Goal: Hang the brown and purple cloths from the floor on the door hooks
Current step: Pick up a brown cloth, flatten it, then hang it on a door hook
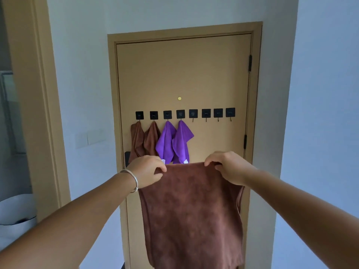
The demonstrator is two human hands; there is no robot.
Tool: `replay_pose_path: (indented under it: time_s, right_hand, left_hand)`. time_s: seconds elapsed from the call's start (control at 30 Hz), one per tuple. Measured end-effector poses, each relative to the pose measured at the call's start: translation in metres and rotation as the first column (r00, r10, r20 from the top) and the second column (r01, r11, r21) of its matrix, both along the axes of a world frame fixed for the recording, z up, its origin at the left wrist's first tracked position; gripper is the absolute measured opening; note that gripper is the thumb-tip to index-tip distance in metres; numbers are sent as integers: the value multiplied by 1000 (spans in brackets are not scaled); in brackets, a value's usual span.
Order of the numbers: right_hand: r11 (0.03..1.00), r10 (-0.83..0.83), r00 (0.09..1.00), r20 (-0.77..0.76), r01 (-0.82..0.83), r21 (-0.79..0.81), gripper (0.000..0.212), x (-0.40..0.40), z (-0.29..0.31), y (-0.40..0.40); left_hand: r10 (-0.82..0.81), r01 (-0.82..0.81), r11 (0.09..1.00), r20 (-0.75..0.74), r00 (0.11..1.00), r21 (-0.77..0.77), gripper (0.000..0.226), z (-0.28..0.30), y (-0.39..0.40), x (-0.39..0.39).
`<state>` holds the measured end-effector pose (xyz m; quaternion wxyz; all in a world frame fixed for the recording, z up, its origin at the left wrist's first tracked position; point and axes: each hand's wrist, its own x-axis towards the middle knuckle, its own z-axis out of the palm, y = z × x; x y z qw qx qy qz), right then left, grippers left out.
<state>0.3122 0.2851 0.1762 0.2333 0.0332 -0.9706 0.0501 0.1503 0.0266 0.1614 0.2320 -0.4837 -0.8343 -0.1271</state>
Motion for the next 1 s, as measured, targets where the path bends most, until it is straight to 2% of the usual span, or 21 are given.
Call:
replay_pose_path:
  time_s: [0.1,0.17,0.37,0.43,0.57,0.7,0.8,1.0]
  right_hand:
    - [1000,5,1000,21,-5,-5,45,-42,3,26]
    - [1000,-11,999,32,12,-17,48,-67,4,44]
    - [996,-83,996,24,82,20,48,-144,9,88]
    - [992,-120,993,4,120,28,49,-170,9,102]
    - [981,-186,980,-66,189,37,43,-226,13,122]
    - [960,-280,942,-186,273,-61,27,-284,23,138]
    - [952,-303,934,-189,290,-93,22,-322,32,154]
    - [933,-353,923,-155,337,-125,32,-385,39,186]
  left_hand:
    - [21,-21,998,4,1000,62,12,6,30,-37]
    - [8,-9,997,12,1000,81,15,8,47,-60]
    - [-81,79,996,-34,996,-33,53,13,100,-134]
    - [-94,91,994,-46,995,-59,59,14,120,-163]
    - [-136,133,990,-46,990,-53,63,21,158,-224]
    - [-201,199,979,-42,979,-49,64,34,197,-287]
    - [-238,238,971,-32,971,-20,64,45,219,-331]
    - [-269,269,963,-21,963,-26,68,51,253,-394]
